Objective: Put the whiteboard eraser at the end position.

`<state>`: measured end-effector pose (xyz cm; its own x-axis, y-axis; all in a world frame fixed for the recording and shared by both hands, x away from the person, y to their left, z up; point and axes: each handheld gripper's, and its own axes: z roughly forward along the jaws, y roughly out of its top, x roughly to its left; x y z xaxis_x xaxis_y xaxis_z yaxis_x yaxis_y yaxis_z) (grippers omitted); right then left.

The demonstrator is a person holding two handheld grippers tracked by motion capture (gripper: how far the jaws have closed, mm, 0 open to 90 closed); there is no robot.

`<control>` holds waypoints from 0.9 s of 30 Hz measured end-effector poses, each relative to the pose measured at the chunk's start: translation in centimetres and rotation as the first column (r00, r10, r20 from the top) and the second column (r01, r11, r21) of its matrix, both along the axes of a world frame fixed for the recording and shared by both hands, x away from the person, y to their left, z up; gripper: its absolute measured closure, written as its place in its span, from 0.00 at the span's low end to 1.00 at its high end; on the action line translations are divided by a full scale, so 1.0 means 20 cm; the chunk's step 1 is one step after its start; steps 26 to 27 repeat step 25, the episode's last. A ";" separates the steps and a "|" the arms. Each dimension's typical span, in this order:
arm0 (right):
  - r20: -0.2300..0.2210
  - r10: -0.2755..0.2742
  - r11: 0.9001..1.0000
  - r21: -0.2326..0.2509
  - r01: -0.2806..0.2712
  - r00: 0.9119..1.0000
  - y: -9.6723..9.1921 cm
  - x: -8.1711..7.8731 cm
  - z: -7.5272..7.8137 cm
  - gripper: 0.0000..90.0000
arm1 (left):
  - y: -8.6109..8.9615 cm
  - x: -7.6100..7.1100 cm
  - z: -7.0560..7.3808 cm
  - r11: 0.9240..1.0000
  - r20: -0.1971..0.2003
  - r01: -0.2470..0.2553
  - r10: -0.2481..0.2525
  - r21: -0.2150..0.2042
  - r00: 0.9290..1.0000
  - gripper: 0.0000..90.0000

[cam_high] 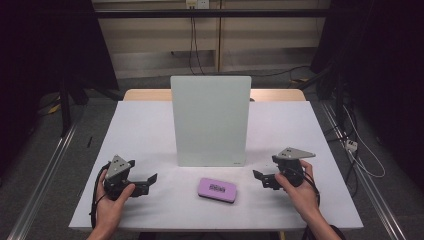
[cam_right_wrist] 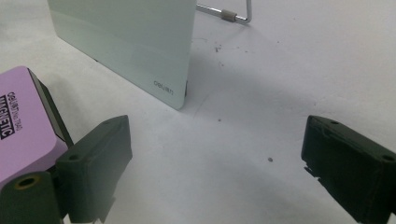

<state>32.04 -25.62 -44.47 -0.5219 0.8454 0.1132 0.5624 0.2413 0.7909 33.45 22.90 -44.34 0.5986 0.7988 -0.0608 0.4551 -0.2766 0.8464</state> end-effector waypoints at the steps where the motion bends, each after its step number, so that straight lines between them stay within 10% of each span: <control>1: 0.000 0.001 1.000 -0.002 -0.001 1.000 0.00 0.00 0.00 0.10 | 0.00 0.00 0.00 1.000 -0.001 -0.004 0.004 -0.005 1.000 0.06; 27: 0.043 -0.083 0.995 0.063 0.081 0.996 -0.10 -0.09 -0.06 0.10 | -0.01 0.03 0.00 1.000 0.003 -0.003 0.003 -0.018 1.000 0.06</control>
